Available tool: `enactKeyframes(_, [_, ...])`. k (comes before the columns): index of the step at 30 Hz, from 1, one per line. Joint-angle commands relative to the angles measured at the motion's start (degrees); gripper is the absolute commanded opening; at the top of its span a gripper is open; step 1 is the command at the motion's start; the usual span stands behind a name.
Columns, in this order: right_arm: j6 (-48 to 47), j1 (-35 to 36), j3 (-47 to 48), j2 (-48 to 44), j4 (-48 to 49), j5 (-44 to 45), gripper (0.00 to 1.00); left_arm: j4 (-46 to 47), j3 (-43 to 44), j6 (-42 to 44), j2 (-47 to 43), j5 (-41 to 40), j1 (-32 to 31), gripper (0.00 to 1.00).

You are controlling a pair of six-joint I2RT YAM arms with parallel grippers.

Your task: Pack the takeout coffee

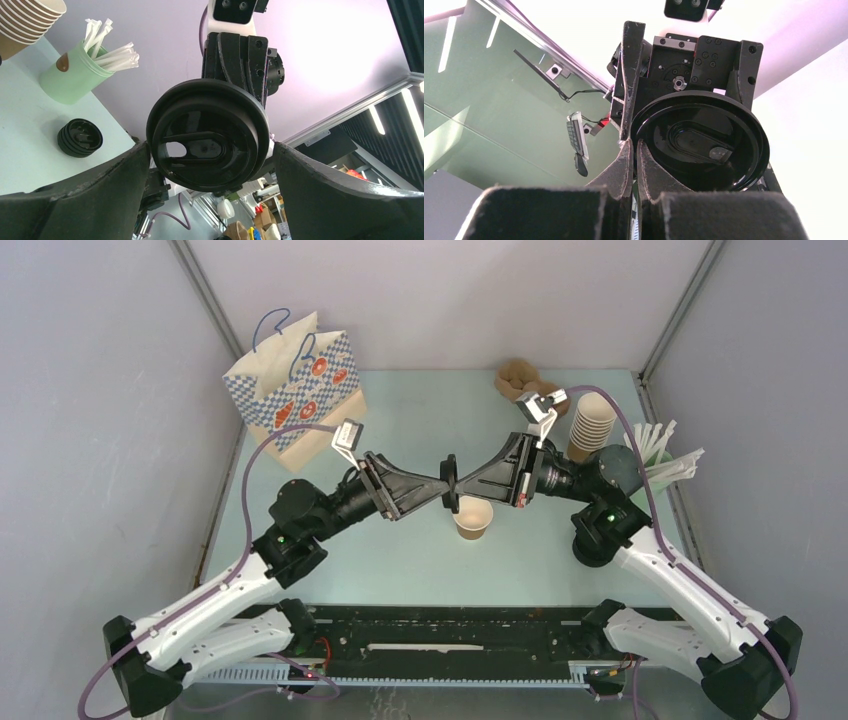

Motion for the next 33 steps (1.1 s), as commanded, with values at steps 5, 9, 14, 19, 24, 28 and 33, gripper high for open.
enactKeyframes(5, [-1.92,0.49,2.28,-0.29,-0.46,1.0,0.04,2.3,-0.44,-0.04,-0.59,1.62,-0.06,0.89])
enactKeyframes(9, [-2.33,0.48,2.27,-0.38,-1.16,0.95,0.04,2.09,-0.24,0.05,-0.22,1.41,-0.14,0.83])
enactKeyframes(14, [-2.93,0.49,2.21,-0.55,-2.2,0.99,0.07,0.27,0.36,1.24,-0.26,0.43,-0.11,0.79])
enactKeyframes(19, [-5.08,0.32,2.2,-1.07,-6.26,1.42,0.12,-4.31,1.22,4.3,-1.06,-1.56,-0.08,0.71])
enactKeyframes(24, [-4.92,0.3,2.21,-0.75,-5.72,0.96,0.13,-4.5,1.51,4.44,-0.79,-1.08,-0.11,0.72])
enactKeyframes(28, [-4.82,-0.02,2.2,-0.85,-5.93,0.42,0.14,-2.84,1.32,3.79,-0.57,-0.63,-0.1,0.69])
enactKeyframes(33, [-6.55,-1.14,2.19,-2.02,-9.68,0.82,0.23,-3.83,1.19,4.28,-0.69,-1.29,-0.1,0.66])
